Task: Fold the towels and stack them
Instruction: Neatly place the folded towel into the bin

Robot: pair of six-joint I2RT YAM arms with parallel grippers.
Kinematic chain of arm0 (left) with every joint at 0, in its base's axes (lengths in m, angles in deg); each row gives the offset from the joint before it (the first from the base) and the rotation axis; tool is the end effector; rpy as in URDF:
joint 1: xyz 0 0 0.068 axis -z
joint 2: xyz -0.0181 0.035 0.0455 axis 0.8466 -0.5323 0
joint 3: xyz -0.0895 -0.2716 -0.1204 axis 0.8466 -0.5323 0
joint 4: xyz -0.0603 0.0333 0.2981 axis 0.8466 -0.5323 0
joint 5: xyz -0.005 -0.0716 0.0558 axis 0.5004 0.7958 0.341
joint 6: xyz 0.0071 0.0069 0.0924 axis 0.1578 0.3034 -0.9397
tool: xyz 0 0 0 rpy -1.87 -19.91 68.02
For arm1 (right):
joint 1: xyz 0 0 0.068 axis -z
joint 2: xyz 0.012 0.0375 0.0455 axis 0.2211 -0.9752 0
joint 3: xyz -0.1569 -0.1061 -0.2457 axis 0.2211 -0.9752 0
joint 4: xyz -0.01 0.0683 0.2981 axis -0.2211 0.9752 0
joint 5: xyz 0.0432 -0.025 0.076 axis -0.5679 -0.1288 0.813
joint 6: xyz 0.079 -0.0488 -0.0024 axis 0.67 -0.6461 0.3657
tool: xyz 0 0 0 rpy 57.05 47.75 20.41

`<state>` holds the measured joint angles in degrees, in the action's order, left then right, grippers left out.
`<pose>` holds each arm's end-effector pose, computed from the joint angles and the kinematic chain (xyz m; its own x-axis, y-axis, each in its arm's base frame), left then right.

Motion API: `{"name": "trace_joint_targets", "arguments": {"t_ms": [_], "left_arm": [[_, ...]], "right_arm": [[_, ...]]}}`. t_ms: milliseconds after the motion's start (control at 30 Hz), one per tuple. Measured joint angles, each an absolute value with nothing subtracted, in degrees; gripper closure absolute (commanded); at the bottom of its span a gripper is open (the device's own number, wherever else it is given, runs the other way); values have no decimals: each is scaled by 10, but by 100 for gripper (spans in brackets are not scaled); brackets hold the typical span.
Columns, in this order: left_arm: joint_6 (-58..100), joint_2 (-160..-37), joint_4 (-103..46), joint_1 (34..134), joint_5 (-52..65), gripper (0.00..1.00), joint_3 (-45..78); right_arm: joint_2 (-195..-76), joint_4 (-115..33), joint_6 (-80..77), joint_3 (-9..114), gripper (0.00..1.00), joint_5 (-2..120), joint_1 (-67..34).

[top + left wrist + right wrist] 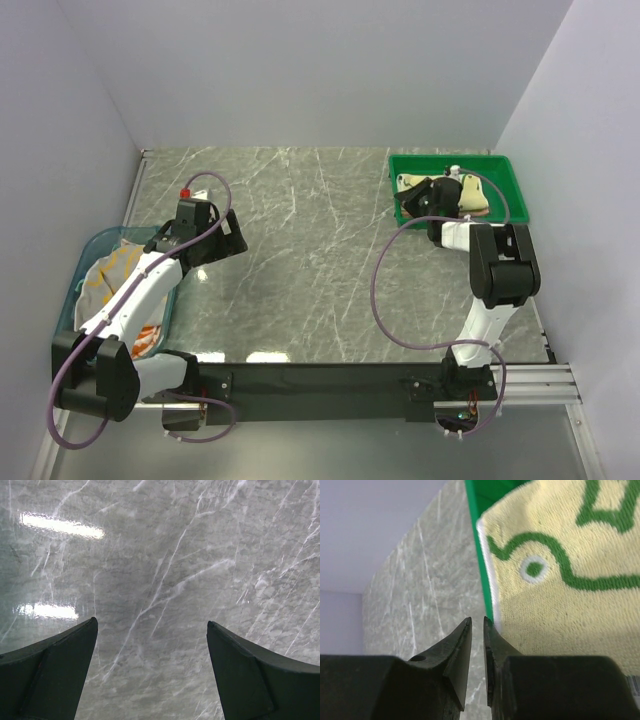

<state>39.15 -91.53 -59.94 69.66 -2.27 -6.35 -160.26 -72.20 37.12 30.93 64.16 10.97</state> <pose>0.3022 -0.0622 0.2402 -0.7288 -0.3518 -0.5875 -0.1869 0.9275 -0.3236 0.4741 0.0338 0.1542 -0.4290 0.6793 -0.5955 0.0911 0.6884 0.7196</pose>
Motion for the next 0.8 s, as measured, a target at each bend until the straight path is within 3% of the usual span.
{"name": "trace_joint_targets", "arguments": {"t_ms": [400,800], "left_arm": [[392,-915,-599,695,-15,5,-63],[392,-915,-599,693,-14,5,-63]], "right_arm": [[-1607,-786,415,270,78,641,112],[-1552,-718,361,323,78,650,112]]}}
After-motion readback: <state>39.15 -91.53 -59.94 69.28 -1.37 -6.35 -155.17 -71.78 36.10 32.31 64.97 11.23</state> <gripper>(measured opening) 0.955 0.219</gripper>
